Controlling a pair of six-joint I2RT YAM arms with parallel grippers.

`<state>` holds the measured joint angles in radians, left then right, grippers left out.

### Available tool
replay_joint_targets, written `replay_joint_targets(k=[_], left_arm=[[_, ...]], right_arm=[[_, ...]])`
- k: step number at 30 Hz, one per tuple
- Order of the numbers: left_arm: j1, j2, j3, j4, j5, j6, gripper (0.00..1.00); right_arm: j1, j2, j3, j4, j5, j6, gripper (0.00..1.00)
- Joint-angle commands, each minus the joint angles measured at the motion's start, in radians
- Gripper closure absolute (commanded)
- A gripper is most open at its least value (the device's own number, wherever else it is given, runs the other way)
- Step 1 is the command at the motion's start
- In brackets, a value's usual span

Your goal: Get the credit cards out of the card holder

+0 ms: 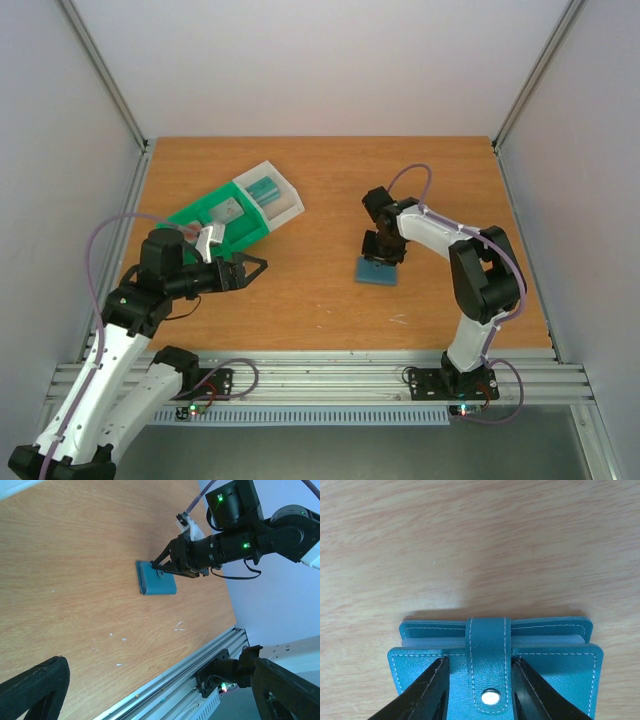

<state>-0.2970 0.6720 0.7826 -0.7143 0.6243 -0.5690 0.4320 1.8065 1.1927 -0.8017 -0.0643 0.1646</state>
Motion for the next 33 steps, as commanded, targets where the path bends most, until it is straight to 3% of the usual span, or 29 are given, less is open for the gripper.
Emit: replay_joint_targets(k=[1,12,21,33], left_arm=[[-0.002,-0.010,-0.015,-0.004,0.015,0.012,0.01],[-0.003,-0.010,-0.017,-0.017,0.013,0.021,0.01],[-0.003,0.017,-0.016,-0.040,0.010,0.032,0.01],[-0.003,0.077,0.008,-0.095,-0.013,0.058,0.01]], right_arm=[[0.036,0.002,0.021,-0.045,0.040,-0.004,0.65],[0.063,-0.006,0.046,-0.115,0.140,0.031,0.67],[0.075,-0.007,0.042,-0.090,0.091,0.039,0.68],[0.125,0.029,0.035,-0.129,0.136,0.094,0.72]])
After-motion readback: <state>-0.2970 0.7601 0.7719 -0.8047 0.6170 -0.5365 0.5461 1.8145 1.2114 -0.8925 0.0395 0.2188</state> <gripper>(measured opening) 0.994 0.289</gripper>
